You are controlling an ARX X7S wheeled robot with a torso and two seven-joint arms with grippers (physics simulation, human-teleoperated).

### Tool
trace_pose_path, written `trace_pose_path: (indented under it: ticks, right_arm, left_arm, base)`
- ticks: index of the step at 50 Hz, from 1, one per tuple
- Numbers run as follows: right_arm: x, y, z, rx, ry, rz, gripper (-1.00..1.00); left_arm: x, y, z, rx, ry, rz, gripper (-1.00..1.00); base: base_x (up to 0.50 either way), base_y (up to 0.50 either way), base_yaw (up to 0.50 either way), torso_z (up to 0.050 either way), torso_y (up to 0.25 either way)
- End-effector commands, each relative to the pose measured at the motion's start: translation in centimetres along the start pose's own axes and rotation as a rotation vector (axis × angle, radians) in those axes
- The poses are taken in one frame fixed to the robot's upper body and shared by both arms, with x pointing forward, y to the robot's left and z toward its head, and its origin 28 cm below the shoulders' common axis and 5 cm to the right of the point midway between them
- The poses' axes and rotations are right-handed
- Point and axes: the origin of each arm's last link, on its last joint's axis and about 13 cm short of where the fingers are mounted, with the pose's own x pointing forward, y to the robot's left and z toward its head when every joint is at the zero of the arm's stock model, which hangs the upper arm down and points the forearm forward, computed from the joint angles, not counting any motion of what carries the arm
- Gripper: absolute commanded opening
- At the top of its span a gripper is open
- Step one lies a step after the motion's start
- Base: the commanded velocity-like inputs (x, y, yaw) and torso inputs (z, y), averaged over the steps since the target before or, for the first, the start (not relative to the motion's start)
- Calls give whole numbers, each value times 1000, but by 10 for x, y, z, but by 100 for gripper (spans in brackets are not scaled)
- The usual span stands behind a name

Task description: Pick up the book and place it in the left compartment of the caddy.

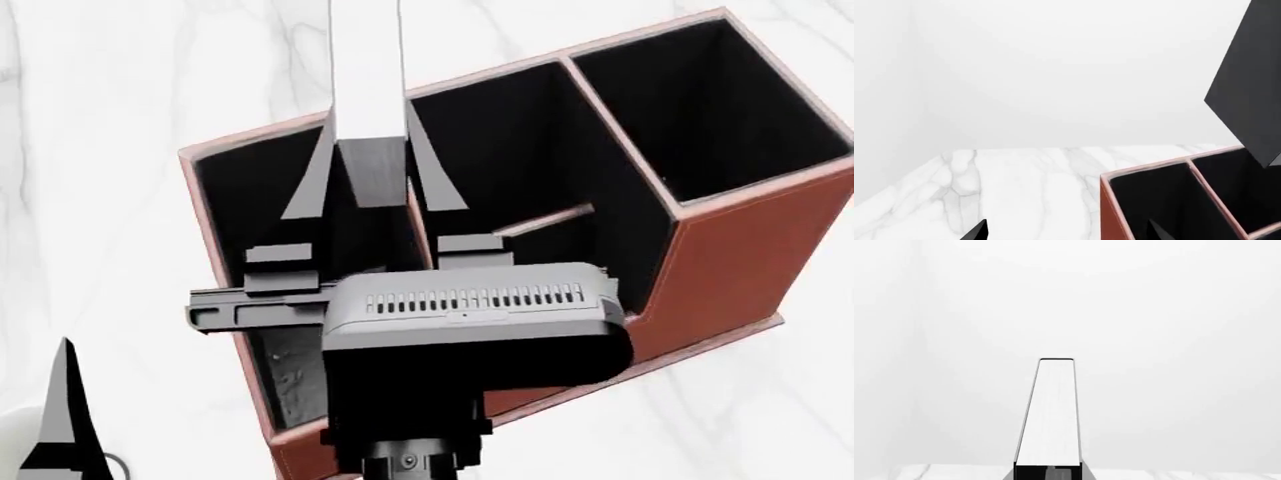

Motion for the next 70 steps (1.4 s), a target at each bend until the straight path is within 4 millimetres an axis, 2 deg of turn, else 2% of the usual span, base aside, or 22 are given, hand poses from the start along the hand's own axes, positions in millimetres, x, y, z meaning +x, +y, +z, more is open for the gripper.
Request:
trace_pose_path:
  ticks: [1, 9, 28, 42, 54, 70]
  right_arm:
    - [0, -2, 23, -34, -65, 50, -100]
    - [-5, -6, 35, -68, -16, 93, -100]
    - [-17, -13, 36, 17, 114, 140, -100]
    - [-20, -18, 26, 110, 169, 198, -100]
    - [-16, -19, 21, 45, 211, 209, -100]
    - [-8, -14, -6, -11, 273, 272, -100]
  left_arm:
    - [2, 2, 3, -46, -12, -20, 100]
    - [2, 2, 4, -45, -12, -19, 100]
    - [2, 1, 3, -42, -12, -21, 100]
    - [2, 2, 3, -40, -12, -19, 100]
    - [2, 2, 3, -39, -12, -19, 100]
    - [1, 2, 5, -39, -12, -15, 100]
  base:
    - [0, 0, 0, 0, 0]
    - [0, 0, 0, 0, 3]
    - [0, 0, 0, 1, 1]
    - [0, 0, 0, 0, 1]
    - [0, 0, 0, 0, 2]
    - [0, 0, 0, 1, 1]
